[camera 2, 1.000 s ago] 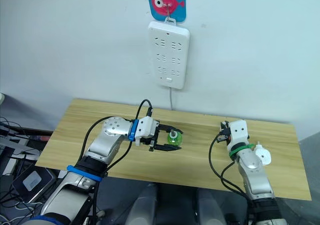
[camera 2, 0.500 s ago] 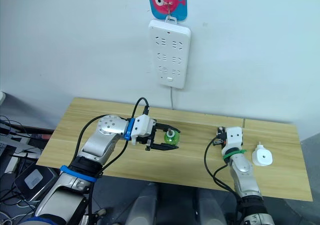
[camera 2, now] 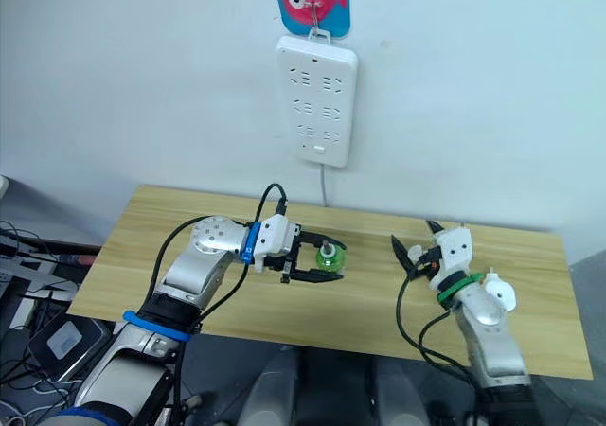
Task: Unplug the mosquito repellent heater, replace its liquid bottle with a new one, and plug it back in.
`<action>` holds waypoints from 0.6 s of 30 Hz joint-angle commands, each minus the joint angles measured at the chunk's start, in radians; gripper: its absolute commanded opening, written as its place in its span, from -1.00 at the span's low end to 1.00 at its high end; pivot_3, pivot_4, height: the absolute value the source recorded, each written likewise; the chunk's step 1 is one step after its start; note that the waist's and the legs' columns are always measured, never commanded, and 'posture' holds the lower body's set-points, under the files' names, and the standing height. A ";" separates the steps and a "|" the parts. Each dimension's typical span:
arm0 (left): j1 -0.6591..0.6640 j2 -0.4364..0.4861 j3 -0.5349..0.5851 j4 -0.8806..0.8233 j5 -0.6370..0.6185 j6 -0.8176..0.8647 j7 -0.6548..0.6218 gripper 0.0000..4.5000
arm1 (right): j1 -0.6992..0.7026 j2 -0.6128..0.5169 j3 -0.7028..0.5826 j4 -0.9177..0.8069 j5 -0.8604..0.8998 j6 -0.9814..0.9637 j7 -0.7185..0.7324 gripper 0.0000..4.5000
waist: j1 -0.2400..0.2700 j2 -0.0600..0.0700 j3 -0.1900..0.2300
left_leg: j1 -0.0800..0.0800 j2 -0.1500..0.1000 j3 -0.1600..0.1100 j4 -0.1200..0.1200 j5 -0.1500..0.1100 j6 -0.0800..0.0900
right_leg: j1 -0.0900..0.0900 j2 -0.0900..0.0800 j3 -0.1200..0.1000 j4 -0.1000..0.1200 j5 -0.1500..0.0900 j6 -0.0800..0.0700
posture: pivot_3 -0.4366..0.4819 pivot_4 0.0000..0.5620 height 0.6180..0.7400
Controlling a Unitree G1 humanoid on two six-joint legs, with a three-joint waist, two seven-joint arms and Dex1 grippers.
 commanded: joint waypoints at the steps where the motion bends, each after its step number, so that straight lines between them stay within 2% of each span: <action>1: -0.016 -0.019 0.013 0.021 -0.001 -0.044 0.004 0.00 | 0.001 -0.129 -0.007 -0.251 0.218 0.244 0.131 0.51 | 0.001 0.000 0.000 | 0.000 0.000 0.000 0.000 0.000 0.000 | 0.000 0.000 0.000 0.000 0.000 0.000 | 0.43 0.01 1.00; 3: -0.030 -0.034 0.013 0.044 0.000 -0.061 0.006 0.00 | -0.011 -0.212 -0.002 -0.336 0.270 0.337 0.167 0.20 | 0.003 0.000 0.000 | 0.000 0.000 -0.001 0.000 0.000 0.000 | 0.001 0.000 -0.001 0.000 0.000 0.000 | 0.42 -0.03 1.00; 7: -0.058 -0.059 0.011 0.086 0.007 -0.102 0.006 0.00 | -0.061 -0.261 0.025 -0.420 0.318 0.438 0.166 0.20 | 0.004 -0.001 -0.001 | -0.001 -0.001 -0.002 0.001 0.000 0.000 | 0.001 0.000 -0.002 -0.001 0.000 0.000 | 0.42 -0.08 1.00; 13: -0.068 -0.077 0.005 0.092 0.008 -0.119 -0.003 0.00 | -0.155 -0.183 0.102 -0.408 0.265 0.475 0.102 0.20 | 0.002 -0.001 -0.001 | -0.001 -0.001 -0.002 0.000 0.000 0.000 | 0.000 0.000 -0.003 -0.002 0.000 0.000 | 0.43 -0.11 1.00; 18: -0.058 -0.079 0.001 0.067 0.003 -0.106 -0.012 0.00 | -0.165 -0.141 0.139 -0.380 0.205 0.457 0.092 0.20 | 0.003 -0.001 -0.001 | -0.002 -0.001 -0.003 0.000 0.000 0.000 | 0.000 0.000 -0.005 -0.002 0.000 0.000 | 0.44 -0.11 1.00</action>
